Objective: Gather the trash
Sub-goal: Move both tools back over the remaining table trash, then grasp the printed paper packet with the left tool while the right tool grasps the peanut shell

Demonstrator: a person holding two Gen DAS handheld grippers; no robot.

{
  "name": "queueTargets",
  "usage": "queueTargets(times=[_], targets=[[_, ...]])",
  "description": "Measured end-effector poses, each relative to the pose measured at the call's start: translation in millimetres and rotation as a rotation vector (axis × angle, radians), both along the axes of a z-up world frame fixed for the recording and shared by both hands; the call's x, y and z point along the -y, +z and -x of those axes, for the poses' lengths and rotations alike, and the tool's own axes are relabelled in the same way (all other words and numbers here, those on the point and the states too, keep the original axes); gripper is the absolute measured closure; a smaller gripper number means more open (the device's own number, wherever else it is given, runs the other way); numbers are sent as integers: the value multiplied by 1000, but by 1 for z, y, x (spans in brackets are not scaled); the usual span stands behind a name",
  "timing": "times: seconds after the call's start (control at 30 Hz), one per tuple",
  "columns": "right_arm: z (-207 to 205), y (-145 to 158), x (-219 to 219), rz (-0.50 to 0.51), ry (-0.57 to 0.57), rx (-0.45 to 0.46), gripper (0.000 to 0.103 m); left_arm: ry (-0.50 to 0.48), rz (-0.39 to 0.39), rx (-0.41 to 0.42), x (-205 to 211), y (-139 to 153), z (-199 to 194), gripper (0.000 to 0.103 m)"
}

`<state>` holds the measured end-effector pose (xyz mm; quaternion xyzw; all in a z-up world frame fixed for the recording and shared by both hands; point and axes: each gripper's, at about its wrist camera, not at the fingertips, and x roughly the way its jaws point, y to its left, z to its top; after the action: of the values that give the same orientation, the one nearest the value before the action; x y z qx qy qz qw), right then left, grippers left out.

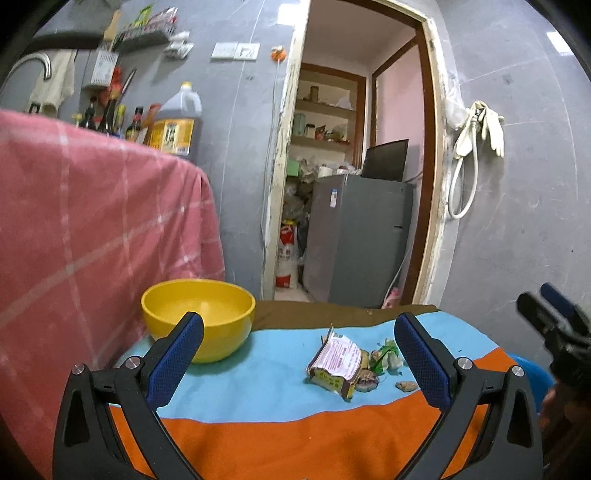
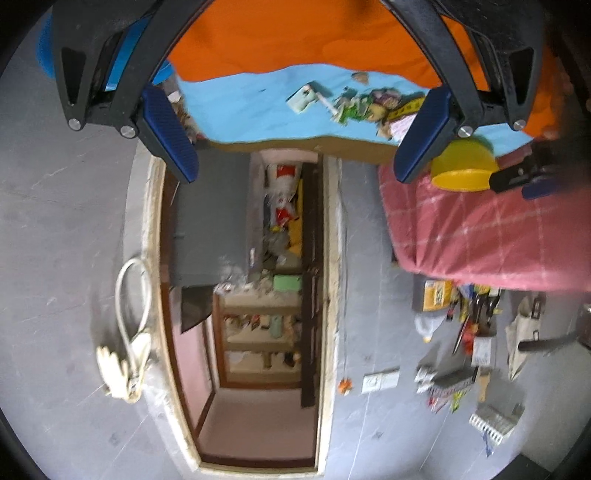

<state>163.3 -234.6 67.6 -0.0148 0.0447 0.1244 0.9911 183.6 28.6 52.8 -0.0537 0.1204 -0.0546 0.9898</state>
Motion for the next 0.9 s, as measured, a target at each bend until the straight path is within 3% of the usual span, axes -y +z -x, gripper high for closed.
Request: queueTargets(times=[0.2, 0.43, 0.63, 0.73, 0.9], targets=[[-37, -21, -7, 12, 44, -202, 0, -50, -18, -142, -1, -8, -26, 2], [-62, -43, -11, 21, 51, -368, 0, -104, -4, -316, 3, -28, -54, 2], [-81, -60, -17, 29, 114, -511, 23, -204, 19, -426, 7, -41, -73, 8], [-87, -68, -26, 64, 145, -576, 34, -238, 31, -489, 7, -48, -85, 19], [-88, -73, -36, 110, 175, -610, 47, -266, 20, -532, 11, -52, -94, 26]])
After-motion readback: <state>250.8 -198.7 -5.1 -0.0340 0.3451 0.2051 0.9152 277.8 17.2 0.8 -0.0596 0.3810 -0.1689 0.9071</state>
